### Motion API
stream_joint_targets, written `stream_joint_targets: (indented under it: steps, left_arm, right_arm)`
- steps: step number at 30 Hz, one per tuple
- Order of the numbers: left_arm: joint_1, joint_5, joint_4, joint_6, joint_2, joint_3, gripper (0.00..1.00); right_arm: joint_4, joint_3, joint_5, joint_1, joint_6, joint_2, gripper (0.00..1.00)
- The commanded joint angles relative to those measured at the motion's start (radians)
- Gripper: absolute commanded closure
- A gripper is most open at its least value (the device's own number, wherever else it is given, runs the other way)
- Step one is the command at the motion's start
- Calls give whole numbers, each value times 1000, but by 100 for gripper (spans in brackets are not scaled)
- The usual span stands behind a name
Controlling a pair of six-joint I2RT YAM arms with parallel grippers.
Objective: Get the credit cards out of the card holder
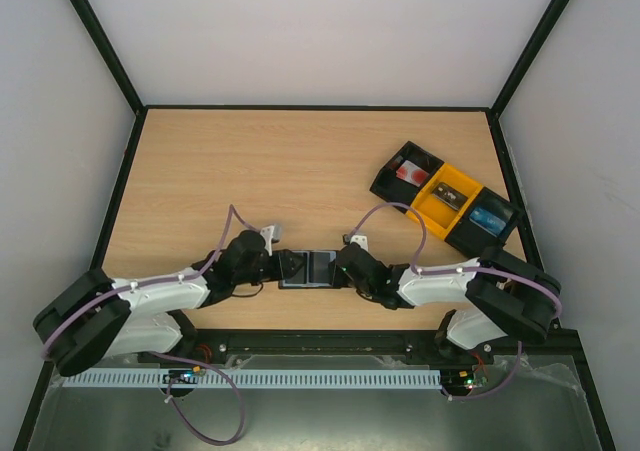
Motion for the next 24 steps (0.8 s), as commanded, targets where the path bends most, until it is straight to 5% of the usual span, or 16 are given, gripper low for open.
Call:
stream_joint_targets:
  steps: [1,24]
  left_arm:
    - [4,-3,74,-2,43,-27,61]
    - [2,112,307,-105,252,-44,65]
  right_arm:
    - [-4,-32,-22,-2,22,30,93]
    - [64,-72,-53,-2,52,49,93]
